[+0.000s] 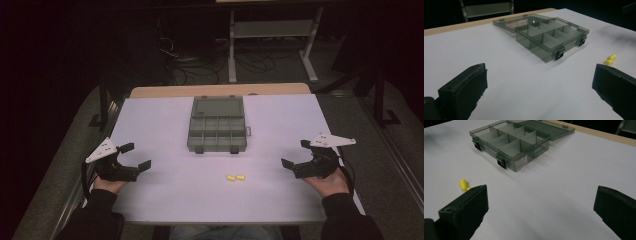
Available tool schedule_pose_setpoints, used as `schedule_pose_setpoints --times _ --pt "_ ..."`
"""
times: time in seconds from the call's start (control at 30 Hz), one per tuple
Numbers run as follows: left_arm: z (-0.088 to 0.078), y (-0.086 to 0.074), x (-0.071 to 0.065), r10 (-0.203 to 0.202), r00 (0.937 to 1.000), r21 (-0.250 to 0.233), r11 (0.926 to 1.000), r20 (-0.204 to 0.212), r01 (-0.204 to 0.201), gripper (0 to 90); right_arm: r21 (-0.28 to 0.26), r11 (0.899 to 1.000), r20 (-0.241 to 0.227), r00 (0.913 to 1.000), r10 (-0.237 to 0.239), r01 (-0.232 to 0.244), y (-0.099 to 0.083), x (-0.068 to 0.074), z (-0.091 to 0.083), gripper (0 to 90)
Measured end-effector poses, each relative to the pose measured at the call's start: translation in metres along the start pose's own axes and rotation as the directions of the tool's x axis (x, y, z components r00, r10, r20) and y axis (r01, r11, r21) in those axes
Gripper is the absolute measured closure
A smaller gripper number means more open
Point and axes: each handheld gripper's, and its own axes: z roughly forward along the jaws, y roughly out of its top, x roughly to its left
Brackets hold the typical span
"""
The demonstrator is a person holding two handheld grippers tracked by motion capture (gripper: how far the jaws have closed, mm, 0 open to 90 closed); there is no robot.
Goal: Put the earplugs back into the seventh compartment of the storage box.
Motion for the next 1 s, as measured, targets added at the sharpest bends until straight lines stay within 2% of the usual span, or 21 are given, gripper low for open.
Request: schedule_pose_setpoints --times 0.5,0.9,1.0 --pt "0.0 0.0 0.0 0.002 1.0 0.001 1.0 0.001 -0.002 0.0 0.004 1.0 -0.007 1.0 -0.004 0.004 0.002 0.003 -0.003 0.0" --pt "0.001 0.0 0.0 0.002 1.0 0.002 1.0 0.004 -0.002 0.0 0.017 1.0 -0.03 0.9994 -0.018 0.018 0.011 0.005 -0.001 0.0" --pt "0.001 0.0 0.0 0.002 1.0 0.006 1.0 0.003 -0.002 0.0 0.03 0.999 -0.052 0.9984 -0.023 0.025 0.015 0.006 0.0 0.0"
